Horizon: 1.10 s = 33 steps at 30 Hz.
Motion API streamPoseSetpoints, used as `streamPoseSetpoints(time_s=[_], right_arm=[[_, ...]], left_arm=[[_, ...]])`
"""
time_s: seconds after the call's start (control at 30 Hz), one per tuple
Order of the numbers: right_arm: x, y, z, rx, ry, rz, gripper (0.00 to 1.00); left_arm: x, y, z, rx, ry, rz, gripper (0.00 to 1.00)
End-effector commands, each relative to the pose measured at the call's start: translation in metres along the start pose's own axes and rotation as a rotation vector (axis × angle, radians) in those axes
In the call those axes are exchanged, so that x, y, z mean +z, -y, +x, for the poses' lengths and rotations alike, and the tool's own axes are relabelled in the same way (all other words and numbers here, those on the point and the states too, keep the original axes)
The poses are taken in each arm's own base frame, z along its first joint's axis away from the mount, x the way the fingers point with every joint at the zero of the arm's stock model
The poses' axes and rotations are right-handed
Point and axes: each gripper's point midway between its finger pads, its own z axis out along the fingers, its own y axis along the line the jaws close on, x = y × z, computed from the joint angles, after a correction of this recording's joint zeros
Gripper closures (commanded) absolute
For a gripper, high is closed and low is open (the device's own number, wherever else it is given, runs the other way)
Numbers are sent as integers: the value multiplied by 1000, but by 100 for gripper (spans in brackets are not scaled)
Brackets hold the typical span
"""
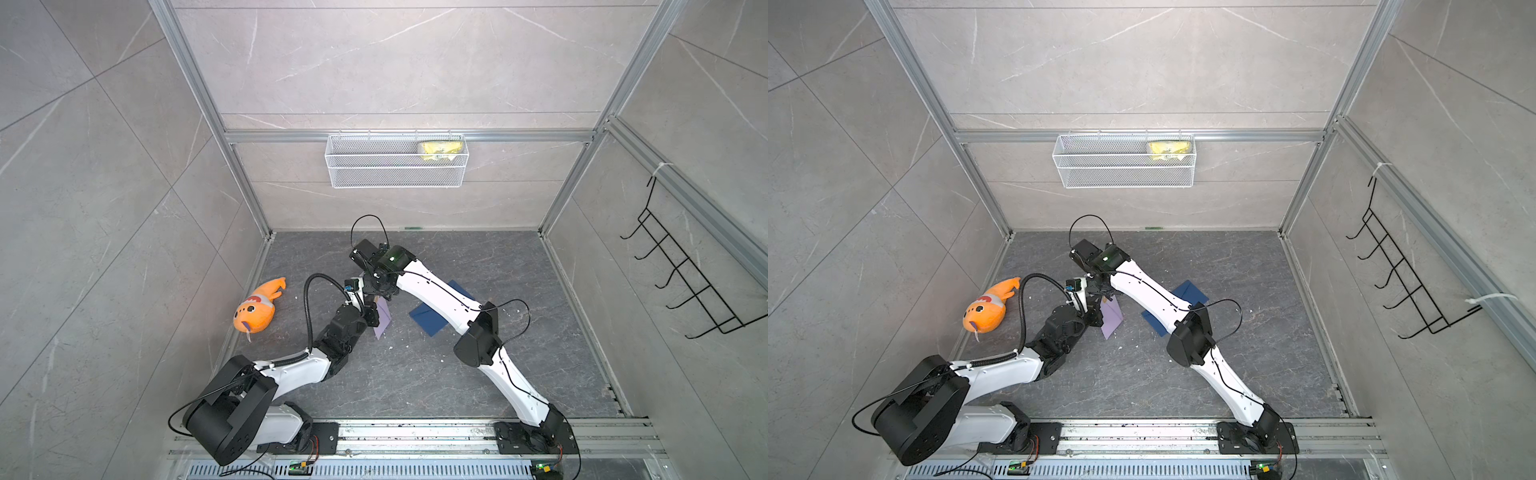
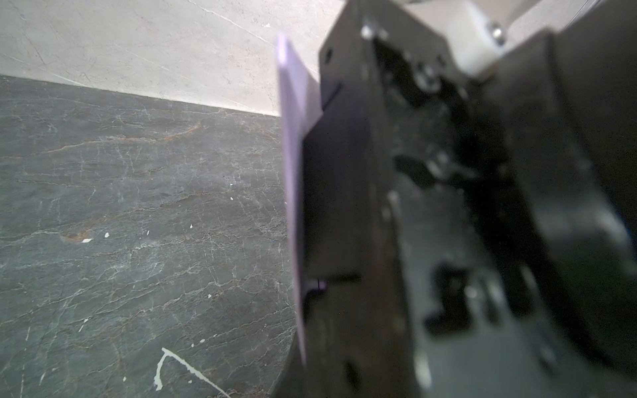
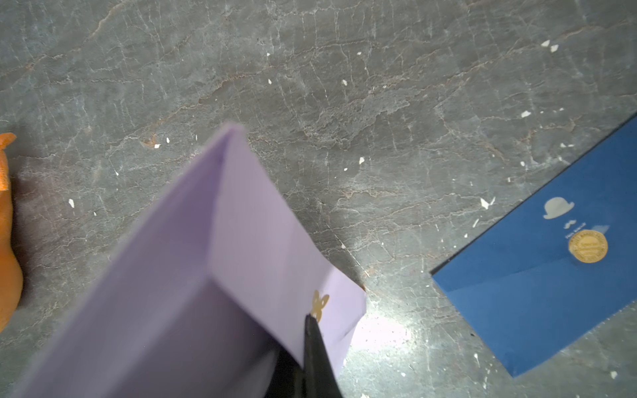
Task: Open the envelope
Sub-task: Open the envelope flap on the envelope.
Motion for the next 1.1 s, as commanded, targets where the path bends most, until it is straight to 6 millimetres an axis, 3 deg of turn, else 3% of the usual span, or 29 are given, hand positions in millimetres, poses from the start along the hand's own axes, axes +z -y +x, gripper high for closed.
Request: streamPoseSetpoints(time_s=[0.0,0.6,1.07], right_arm=[[-8,13,4,-14,-4,49,100],[-12,29,5,-41,15,88,100],[-14,27,4,-40,19,60,100]], left_arm=[[-2,17,-42,-2,125,44,100],[-2,13,-43,10,122,20,100],[-2,15,-44,1,121,32,100]])
